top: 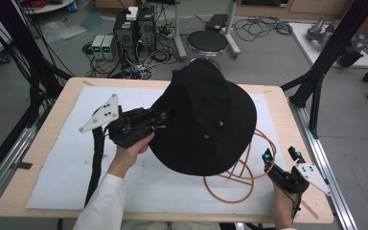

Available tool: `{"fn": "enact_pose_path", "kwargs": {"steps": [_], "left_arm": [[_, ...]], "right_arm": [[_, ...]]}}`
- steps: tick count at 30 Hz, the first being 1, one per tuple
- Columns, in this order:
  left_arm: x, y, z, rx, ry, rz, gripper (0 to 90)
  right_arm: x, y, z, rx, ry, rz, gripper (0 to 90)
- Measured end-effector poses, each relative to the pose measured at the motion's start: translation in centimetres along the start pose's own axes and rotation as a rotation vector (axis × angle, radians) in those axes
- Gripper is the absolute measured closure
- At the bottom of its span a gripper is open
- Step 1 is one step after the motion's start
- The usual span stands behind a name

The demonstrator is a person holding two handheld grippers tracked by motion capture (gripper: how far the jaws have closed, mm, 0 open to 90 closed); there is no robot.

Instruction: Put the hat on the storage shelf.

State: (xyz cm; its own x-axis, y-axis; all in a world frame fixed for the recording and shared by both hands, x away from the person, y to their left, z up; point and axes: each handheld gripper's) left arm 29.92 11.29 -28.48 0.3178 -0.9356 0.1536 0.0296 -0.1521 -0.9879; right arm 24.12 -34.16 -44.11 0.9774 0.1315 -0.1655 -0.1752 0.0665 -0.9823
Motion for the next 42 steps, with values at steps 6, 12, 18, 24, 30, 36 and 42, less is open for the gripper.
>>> {"fn": "enact_pose_path", "kwargs": {"steps": [6, 12, 18, 24, 30, 36, 42], "left_arm": [[2.7, 0.3, -0.5, -0.008, 0.041, 0.032, 87.1], [5.6, 0.7, -1.5, -0.015, 0.094, 0.072, 87.1], [8.1, 0.9, -2.3, -0.006, 0.131, 0.106, 87.1], [8.9, 1.0, -2.4, -0.017, 0.154, 0.111, 87.1], [9.5, 1.4, -2.1, -0.027, 0.149, 0.149, 87.1], [9.9, 1.9, -2.0, -0.022, 0.17, 0.201, 87.0], [10.3, 2.7, -2.1, -0.024, 0.189, 0.242, 87.0]], "right_arm": [[0.0, 0.0, 0.0, 0.0, 0.0, 0.005, 15.2], [-0.1, 0.0, -0.2, 0.003, 0.0, -0.001, 15.1], [-0.2, 0.1, -0.4, 0.004, 0.0, -0.003, 15.2], [-0.4, 0.1, -0.5, 0.006, 0.001, -0.004, 15.2], [-0.4, 0.1, -0.4, 0.012, -0.001, -0.002, 15.2], [-0.3, 0.1, -0.4, 0.006, -0.004, -0.001, 15.2], [-0.3, 0.1, -0.4, 0.008, -0.007, 0.0, 15.2]]}}
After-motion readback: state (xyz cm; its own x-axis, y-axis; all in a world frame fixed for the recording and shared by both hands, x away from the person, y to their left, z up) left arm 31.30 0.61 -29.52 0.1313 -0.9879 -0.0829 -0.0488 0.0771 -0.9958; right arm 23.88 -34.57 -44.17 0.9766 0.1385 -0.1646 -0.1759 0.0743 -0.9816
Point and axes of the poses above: each handheld gripper's, and its own axes: x roughly forward along the jaws, y roughly out of its underside, z roughly to its left, and after that the axes turned 7 degrees about z, right-handed
